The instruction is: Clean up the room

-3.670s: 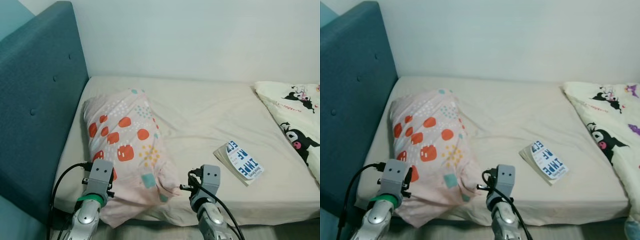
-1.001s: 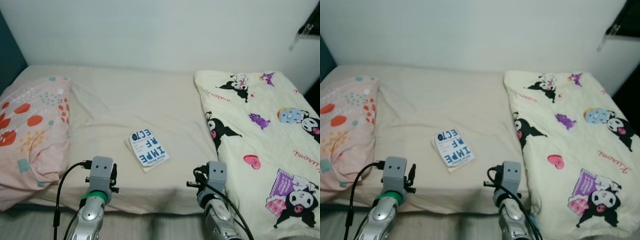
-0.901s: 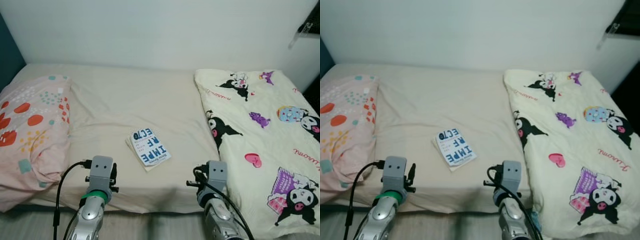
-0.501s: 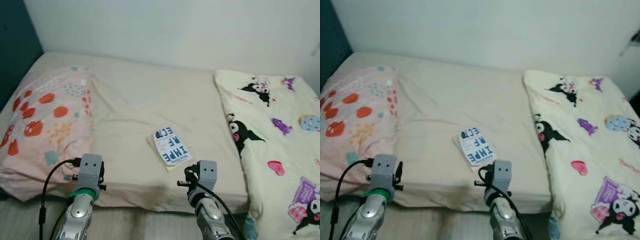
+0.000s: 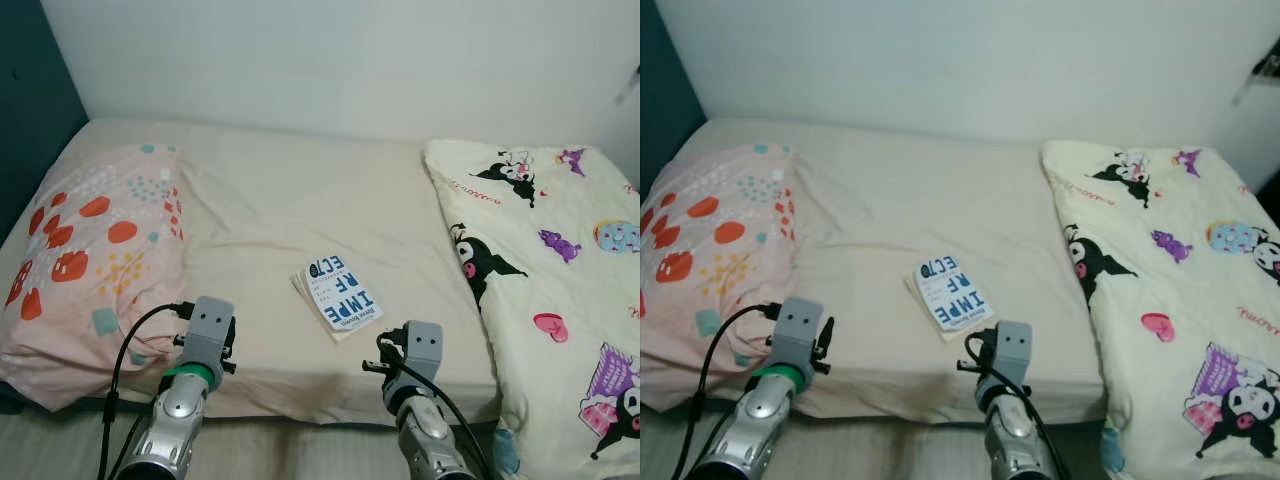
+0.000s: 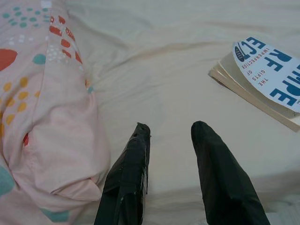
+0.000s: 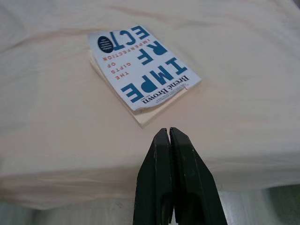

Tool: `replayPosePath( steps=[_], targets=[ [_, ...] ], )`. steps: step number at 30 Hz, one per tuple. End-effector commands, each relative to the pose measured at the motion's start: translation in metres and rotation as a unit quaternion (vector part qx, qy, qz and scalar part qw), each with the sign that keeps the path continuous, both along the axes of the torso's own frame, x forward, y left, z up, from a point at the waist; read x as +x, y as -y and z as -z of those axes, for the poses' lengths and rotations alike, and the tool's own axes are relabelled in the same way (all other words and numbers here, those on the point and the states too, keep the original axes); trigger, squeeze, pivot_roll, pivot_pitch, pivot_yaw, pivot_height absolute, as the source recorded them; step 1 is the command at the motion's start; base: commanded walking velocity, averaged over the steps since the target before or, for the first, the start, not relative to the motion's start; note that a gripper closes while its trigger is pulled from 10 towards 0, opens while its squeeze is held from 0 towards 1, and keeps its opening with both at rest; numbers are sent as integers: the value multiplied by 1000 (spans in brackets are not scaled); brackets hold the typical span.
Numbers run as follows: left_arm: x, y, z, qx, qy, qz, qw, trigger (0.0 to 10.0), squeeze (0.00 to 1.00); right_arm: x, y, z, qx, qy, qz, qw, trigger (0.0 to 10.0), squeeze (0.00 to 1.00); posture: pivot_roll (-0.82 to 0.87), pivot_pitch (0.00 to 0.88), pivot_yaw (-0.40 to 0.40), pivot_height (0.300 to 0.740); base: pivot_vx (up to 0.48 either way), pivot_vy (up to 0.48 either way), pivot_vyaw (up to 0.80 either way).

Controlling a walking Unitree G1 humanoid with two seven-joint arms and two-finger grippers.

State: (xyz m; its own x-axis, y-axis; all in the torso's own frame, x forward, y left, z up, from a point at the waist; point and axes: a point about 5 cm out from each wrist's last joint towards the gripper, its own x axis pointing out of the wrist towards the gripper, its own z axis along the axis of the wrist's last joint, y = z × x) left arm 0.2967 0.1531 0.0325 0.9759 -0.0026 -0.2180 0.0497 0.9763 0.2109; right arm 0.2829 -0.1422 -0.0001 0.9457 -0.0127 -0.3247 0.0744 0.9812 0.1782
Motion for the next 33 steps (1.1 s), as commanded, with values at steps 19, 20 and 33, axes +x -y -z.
replayPosePath(
  steps=[19, 20, 33],
  targets=[
    [1, -11, 9, -5, -33, -25, 999, 10000, 0, -2, 7, 4, -8, -14, 17, 1000, 10000, 0, 3, 8, 78, 740, 0, 0, 0],
    [-5, 1, 16, -11, -42, -6, 999, 10000, 0, -1, 5, 0, -14, 6, 8, 1000, 10000, 0, 5, 6, 73, 740, 0, 0, 0],
    [-4, 10, 1, -16, -2, 4, 1000, 10000, 0, -4, 2, 0, -6, 19, 1, 1000, 10000, 0, 15, 0, 56, 740, 0, 0, 0]
  ],
)
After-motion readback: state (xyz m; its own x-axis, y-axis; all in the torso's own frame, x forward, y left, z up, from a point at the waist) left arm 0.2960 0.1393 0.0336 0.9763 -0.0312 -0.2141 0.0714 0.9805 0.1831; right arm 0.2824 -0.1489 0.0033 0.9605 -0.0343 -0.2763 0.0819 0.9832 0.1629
